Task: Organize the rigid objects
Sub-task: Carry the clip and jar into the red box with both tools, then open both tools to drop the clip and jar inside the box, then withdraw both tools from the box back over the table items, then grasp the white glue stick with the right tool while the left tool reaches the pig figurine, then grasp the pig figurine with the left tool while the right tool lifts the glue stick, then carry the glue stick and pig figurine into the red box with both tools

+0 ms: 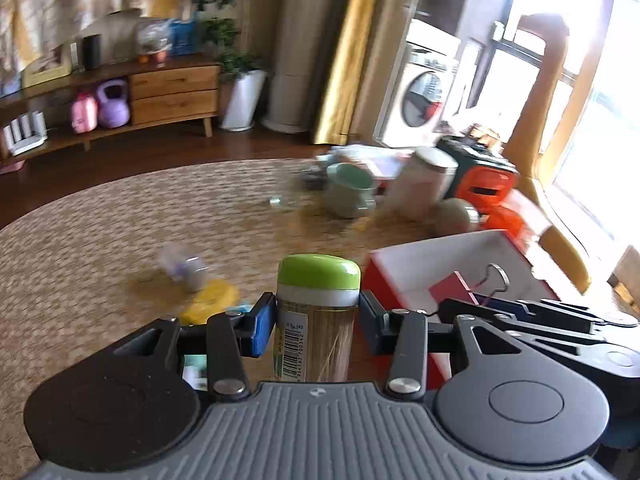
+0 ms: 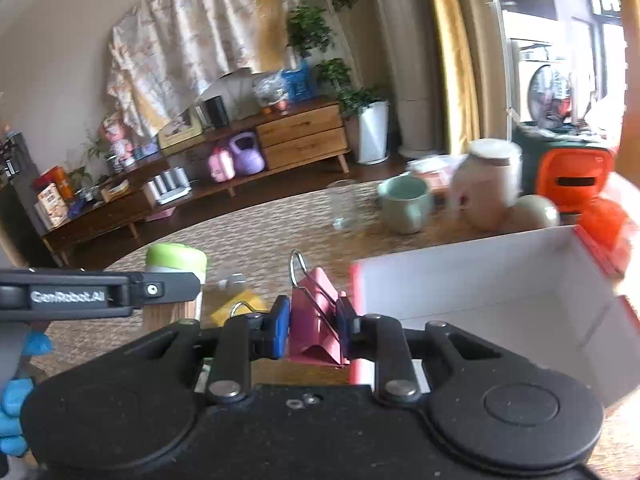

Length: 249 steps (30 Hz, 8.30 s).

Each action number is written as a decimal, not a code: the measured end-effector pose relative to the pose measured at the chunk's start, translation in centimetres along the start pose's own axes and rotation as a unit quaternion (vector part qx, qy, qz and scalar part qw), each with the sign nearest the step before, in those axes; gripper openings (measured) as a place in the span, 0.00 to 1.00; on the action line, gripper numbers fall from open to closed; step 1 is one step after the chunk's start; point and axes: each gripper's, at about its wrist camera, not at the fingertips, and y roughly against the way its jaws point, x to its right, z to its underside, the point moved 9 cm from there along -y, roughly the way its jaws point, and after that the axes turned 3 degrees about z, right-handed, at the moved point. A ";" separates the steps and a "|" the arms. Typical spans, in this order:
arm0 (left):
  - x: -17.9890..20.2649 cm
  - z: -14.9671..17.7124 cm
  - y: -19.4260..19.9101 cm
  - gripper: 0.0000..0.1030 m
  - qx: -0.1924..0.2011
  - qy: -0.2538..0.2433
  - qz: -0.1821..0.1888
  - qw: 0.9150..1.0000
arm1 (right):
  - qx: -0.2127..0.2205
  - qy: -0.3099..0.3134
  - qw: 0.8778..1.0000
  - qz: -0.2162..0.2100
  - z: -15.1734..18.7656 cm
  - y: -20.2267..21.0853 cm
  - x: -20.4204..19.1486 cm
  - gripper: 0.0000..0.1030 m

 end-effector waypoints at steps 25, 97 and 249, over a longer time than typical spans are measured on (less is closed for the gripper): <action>17.5 2.3 -16.5 0.43 -0.137 -0.076 0.045 0.987 | -0.096 0.045 0.988 0.116 4.9 -3.5 17.1 0.23; 10.3 3.9 -0.9 0.70 -0.057 -0.051 0.078 0.994 | -0.027 -0.007 0.999 0.027 4.6 5.2 5.7 0.77; -7.0 9.4 3.4 0.74 0.008 -0.027 -0.022 0.999 | -0.052 -0.022 0.994 -0.093 3.3 0.7 -7.7 0.16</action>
